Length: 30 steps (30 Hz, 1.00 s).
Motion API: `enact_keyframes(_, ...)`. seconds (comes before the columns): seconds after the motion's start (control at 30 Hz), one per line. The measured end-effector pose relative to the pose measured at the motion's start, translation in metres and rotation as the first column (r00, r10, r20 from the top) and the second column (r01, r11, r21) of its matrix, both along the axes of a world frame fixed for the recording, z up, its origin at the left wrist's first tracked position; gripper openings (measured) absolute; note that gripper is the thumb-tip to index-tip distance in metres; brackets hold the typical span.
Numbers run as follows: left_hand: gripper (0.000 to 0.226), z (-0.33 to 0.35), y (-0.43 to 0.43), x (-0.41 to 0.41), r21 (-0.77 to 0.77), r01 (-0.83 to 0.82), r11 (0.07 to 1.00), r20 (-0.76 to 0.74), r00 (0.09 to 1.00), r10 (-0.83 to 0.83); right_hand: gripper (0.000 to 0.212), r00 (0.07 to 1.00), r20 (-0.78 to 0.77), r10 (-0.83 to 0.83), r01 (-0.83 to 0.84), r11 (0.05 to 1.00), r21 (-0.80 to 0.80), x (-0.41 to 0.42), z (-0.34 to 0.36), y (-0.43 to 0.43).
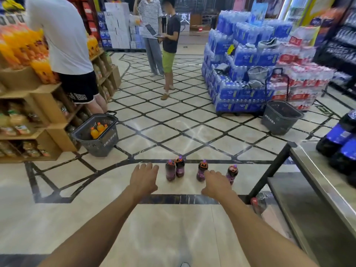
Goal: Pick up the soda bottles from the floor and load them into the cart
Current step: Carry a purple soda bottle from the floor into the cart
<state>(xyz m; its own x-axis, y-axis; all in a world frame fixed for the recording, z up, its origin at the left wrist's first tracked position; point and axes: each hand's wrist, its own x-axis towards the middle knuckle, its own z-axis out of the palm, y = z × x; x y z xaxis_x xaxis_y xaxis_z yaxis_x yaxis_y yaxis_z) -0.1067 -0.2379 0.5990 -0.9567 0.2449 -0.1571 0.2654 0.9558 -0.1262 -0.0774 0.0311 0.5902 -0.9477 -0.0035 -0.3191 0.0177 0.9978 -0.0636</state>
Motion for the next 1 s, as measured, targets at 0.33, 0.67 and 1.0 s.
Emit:
enact_keyframes(0.33, 0.065, -0.019, -0.04, -0.138, -0.011, -0.075, 0.997, 0.117, 0.99, 0.076, 0.057, 0.996, 0.076, 0.035, -0.032, 0.998, -0.046, -0.155, -0.021, -0.037)
enact_keyframes(0.67, 0.062, -0.038, -0.093, -0.315, -0.013, -0.019, 1.0, 0.107, 0.994, 0.02, 0.056, 0.992, 0.126, -0.021, 0.022, 1.0, -0.001, -0.305, -0.04, -0.082)
enact_keyframes(1.0, 0.061, -0.072, -0.079, -0.443, -0.004, 0.06, 0.998, 0.187, 0.981, -0.058, 0.064, 0.984, 0.132, -0.122, 0.133, 0.988, -0.076, -0.412, -0.053, -0.091)
